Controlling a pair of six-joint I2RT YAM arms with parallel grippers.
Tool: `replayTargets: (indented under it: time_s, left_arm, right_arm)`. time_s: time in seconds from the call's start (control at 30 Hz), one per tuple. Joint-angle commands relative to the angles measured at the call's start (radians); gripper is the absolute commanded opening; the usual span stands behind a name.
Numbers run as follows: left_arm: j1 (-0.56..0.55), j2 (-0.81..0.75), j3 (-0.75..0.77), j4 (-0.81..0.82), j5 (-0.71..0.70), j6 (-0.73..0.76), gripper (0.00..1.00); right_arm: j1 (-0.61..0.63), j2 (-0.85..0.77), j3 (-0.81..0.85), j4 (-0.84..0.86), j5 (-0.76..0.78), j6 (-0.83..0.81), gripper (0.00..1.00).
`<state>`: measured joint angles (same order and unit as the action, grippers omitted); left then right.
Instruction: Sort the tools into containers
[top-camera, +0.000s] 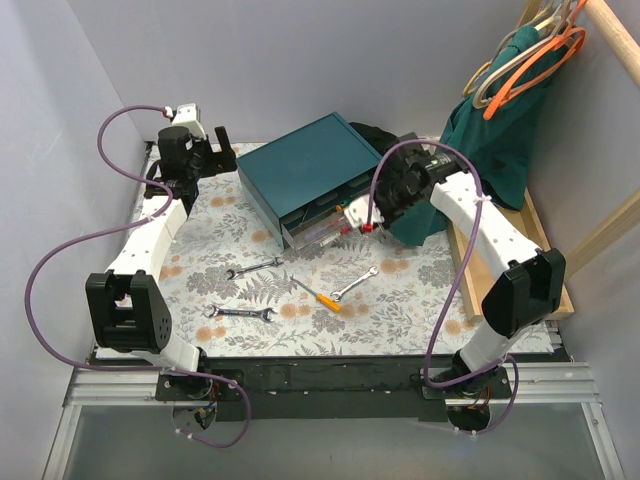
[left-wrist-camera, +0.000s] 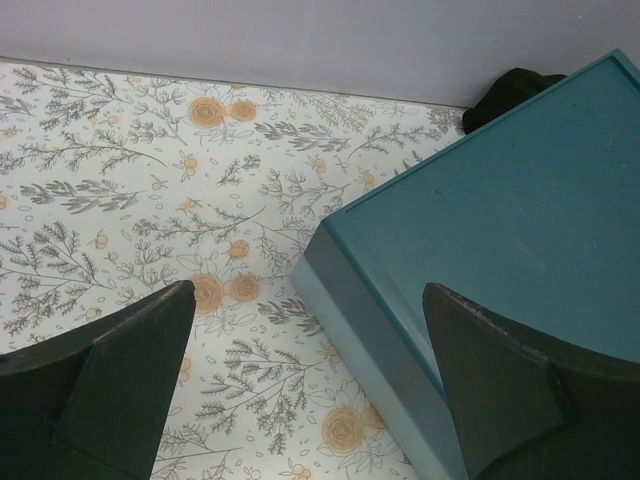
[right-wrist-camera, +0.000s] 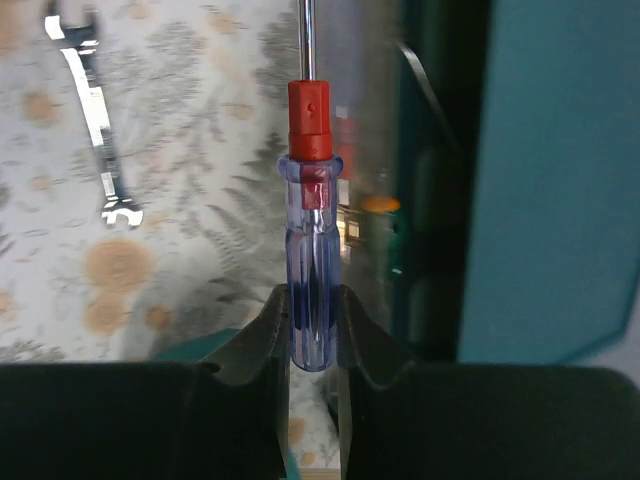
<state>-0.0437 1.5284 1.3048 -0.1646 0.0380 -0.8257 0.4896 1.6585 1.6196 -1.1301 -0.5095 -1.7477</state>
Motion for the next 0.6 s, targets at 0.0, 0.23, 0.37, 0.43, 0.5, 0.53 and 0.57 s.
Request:
replayTargets:
  time_s: [0.0, 0.23, 0.37, 0.43, 0.5, 0.53, 0.57]
  left_arm:
    - [0.001, -0.02, 0.036, 0.027, 0.003, -0.006, 0.98]
    - [0.001, -0.013, 0.045, 0.022, 0.02, -0.021, 0.98]
    - [-0.005, -0.014, 0.045, 0.022, 0.026, -0.026, 0.98]
    - [-0.011, -0.017, 0.045, 0.023, 0.025, -0.026, 0.98]
    - [-0.016, -0.022, 0.042, 0.023, 0.023, -0.021, 0.98]
    - [-0.021, -0.025, 0.039, 0.025, 0.022, -0.02, 0.98]
    - [-0.021, -0.028, 0.037, 0.027, 0.02, -0.018, 0.98]
  right_arm:
    - [-0.014, 0.034, 0.031, 0.322, -0.046, 0.306, 0.01]
    - [-0.003, 0.147, 0.103, 0.426, 0.08, 0.208, 0.01]
    - [0.0, 0.19, 0.114, 0.472, 0.141, 0.206, 0.01]
    - [0.006, 0.178, 0.065, 0.551, 0.169, 0.255, 0.2]
    - [0.009, 0.161, 0.045, 0.604, 0.183, 0.258, 0.36]
    - [0.009, 0.137, 0.031, 0.618, 0.178, 0.26, 0.43]
    - [0.009, 0.123, 0.004, 0.651, 0.175, 0.278, 0.45]
